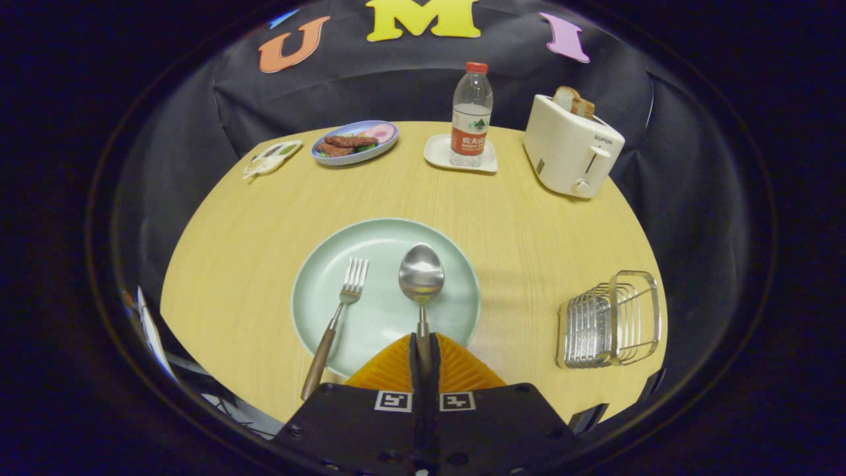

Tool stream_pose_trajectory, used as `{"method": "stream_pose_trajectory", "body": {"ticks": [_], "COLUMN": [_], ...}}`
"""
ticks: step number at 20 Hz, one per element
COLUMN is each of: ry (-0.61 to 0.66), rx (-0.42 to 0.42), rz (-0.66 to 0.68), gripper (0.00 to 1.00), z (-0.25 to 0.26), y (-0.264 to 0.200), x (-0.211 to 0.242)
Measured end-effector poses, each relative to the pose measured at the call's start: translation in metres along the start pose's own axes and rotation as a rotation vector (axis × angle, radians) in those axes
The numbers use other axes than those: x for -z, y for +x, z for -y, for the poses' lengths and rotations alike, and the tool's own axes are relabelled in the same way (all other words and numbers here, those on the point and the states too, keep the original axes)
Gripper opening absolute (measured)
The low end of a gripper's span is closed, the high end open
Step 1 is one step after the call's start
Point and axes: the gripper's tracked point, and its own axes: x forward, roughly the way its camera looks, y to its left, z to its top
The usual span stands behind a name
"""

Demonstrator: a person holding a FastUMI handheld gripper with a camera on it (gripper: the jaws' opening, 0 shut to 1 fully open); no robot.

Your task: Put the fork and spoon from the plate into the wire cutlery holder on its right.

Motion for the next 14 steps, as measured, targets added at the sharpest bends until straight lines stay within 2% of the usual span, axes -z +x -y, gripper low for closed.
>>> {"method": "stream_pose_trajectory", "body": {"ticks": [4, 8, 11, 14], "ry": [-0.001, 0.030, 0.043, 0.050], "rx": [-0.014, 0.024, 0.069, 0.104], "rz": [0.005, -0.008, -0.052, -0.091], "gripper": [0.00, 0.00, 0.00, 0.00], "z": [0.038, 0.106, 0.155, 0.184], "y": [-0.060, -0.107, -0.127, -0.128], "x": [-0.021, -0.034, -0.031, -0.023]}}
